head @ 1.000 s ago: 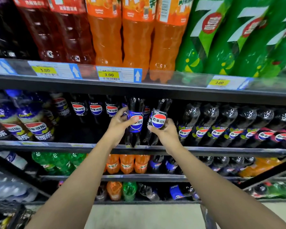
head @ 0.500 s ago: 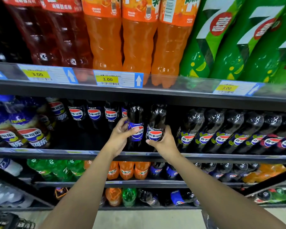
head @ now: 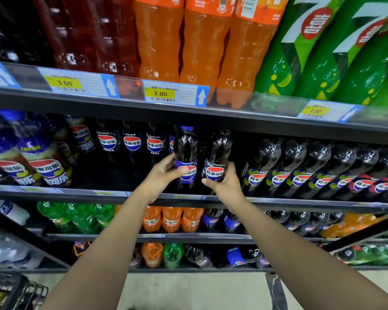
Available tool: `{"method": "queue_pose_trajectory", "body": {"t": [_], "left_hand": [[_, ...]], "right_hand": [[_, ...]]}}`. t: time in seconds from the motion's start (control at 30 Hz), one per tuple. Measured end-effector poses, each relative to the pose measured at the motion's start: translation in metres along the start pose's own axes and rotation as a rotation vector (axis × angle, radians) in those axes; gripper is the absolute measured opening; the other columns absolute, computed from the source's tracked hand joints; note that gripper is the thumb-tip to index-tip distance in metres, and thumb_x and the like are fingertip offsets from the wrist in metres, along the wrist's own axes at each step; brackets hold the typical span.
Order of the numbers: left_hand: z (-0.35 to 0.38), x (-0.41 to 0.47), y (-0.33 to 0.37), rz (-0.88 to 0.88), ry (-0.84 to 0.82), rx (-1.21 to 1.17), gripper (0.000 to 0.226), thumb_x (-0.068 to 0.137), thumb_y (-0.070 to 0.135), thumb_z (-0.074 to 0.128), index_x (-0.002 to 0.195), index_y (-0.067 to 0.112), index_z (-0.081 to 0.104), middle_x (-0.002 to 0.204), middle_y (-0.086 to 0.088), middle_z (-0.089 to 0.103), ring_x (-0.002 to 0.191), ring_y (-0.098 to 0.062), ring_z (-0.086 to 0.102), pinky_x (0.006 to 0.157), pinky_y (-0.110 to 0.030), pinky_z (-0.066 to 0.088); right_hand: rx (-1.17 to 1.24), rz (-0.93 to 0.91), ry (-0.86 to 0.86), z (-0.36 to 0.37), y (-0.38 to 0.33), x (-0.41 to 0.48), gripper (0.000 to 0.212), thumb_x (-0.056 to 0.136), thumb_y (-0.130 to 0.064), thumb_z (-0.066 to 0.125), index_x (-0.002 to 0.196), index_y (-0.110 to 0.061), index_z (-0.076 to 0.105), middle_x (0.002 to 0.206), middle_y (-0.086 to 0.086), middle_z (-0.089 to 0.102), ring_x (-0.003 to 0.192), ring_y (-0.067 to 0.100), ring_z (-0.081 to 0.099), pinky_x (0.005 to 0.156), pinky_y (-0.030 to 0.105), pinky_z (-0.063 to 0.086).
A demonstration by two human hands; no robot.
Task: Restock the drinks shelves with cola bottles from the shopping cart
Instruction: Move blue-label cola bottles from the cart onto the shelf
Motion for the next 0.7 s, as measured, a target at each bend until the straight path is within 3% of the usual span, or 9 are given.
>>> {"method": "queue_pose_trajectory", "body": {"t": [0.13,0.27,0.43,0.7], "left_hand": [[-0.004,0.0,0.006,0.046,0.012,0.181,0.046,0.088,0.016,0.068,0.131,0.024,0.056,0.123,0.009,0.064,0.113,-0.003,0.06,0.101,-0.027,0.046],[-0.002,0.004,0.013,0.09,0.007,0.239,0.045,0.086,0.006,0.068,0.12,0.033,0.055,0.113,0.018,0.063,0.106,0.008,0.059,0.089,-0.012,0.046],[0.002,0.005,0.005,0.149,-0.004,0.234,0.052,0.083,0.007,0.072,0.132,0.009,0.056,0.122,0.007,0.064,0.113,-0.004,0.061,0.094,-0.016,0.048],[0.0,0.008,0.004,0.105,-0.021,0.278,0.056,0.086,0.01,0.069,0.138,0.014,0.049,0.125,0.014,0.059,0.116,0.008,0.054,0.098,-0.011,0.042]], "right_hand": [[-0.002,0.009,0.025,0.0,-0.002,-0.002,0.067,0.076,-0.011,0.079,0.129,-0.018,0.038,0.11,-0.007,0.059,0.101,0.009,0.058,0.081,0.018,0.043],[0.008,0.006,0.043,0.001,0.0,-0.004,0.067,0.077,-0.01,0.078,0.13,-0.016,0.037,0.113,-0.004,0.059,0.103,0.011,0.058,0.085,0.022,0.044],[0.043,0.023,0.088,0.001,0.005,-0.005,0.068,0.077,-0.011,0.078,0.131,-0.016,0.037,0.12,0.0,0.06,0.109,0.015,0.058,0.093,0.028,0.047],[0.024,0.039,0.097,-0.004,0.002,-0.011,0.07,0.078,-0.014,0.078,0.133,-0.017,0.035,0.121,-0.002,0.056,0.109,0.013,0.054,0.091,0.025,0.043]]}}
Point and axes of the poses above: each hand's wrist, its own x-axis towards the middle knuckle, its own z-axis out of the palm, y = z × x, the point moved 1 cm from there along x, towards the middle knuckle
